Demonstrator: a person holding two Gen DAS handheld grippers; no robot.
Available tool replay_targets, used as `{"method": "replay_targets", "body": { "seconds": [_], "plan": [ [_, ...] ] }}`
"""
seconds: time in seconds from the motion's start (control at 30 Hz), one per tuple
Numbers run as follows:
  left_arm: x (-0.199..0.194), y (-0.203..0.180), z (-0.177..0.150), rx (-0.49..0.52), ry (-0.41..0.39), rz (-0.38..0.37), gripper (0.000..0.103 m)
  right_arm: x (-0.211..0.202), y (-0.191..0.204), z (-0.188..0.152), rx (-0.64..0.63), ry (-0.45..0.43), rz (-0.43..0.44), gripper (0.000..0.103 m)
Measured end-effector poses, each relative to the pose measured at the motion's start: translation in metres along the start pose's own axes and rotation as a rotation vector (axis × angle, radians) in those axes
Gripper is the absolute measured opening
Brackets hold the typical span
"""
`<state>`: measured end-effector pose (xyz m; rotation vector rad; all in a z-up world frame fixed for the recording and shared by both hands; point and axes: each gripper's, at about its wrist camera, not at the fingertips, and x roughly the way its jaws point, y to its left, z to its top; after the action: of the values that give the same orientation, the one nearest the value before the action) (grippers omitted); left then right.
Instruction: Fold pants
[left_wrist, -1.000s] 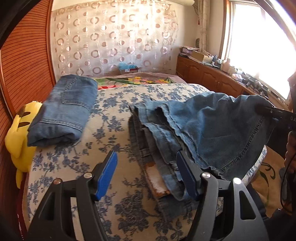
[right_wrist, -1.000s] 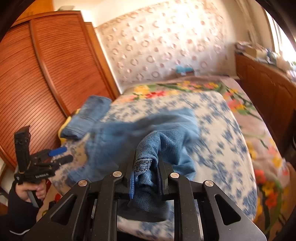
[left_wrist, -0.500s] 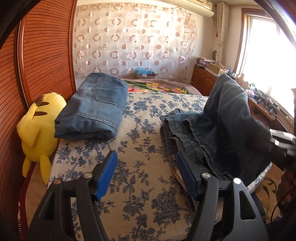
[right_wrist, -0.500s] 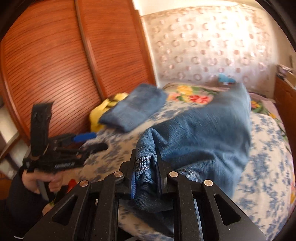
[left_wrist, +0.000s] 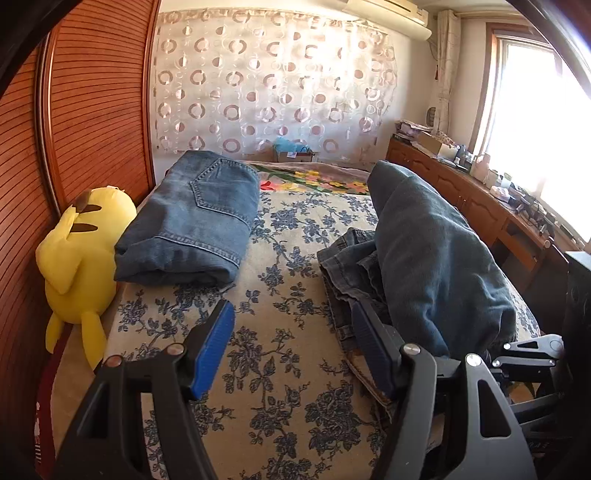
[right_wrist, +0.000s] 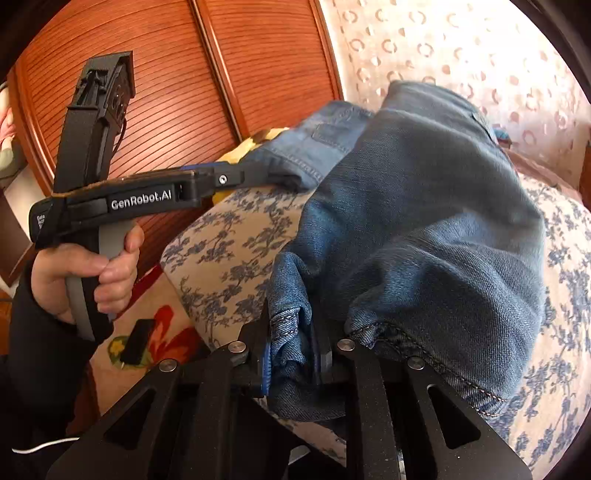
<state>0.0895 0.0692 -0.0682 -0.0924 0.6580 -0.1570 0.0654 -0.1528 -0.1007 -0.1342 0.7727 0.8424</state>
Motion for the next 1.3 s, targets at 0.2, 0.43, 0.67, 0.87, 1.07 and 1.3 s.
{"method": "replay_targets", "body": {
  "seconds": [0.2,0.43,0.67,0.87,1.07,1.3],
  "plan": [
    [0.0,-0.011,0.003,0.02,-0.001,-0.021,0.067,-0.022,0.003,0.002,-0.01,-0.029,-0.008,0.027],
    [-0.005,-0.017,0.006,0.031,-0.014,-0.03,0.067,-0.059,0.007,0.003,-0.04,-0.078,-0.04,0.038],
    [-0.012,-0.035,0.005,0.054,-0.022,-0.077,0.067,-0.098,-0.027,0.002,-0.007,-0.148,-0.158,0.039],
    [-0.016,-0.057,0.0,0.082,-0.018,-0.127,0.067,-0.096,-0.064,-0.005,0.041,-0.142,-0.263,0.039],
    [-0.01,-0.073,-0.016,0.102,0.028,-0.164,0.067,-0.084,-0.082,-0.008,0.093,-0.132,-0.285,0.039],
    [0.0,-0.079,-0.036,0.109,0.093,-0.183,0.064,-0.073,-0.086,-0.001,0.1,-0.142,-0.323,0.039]
  ]
}}
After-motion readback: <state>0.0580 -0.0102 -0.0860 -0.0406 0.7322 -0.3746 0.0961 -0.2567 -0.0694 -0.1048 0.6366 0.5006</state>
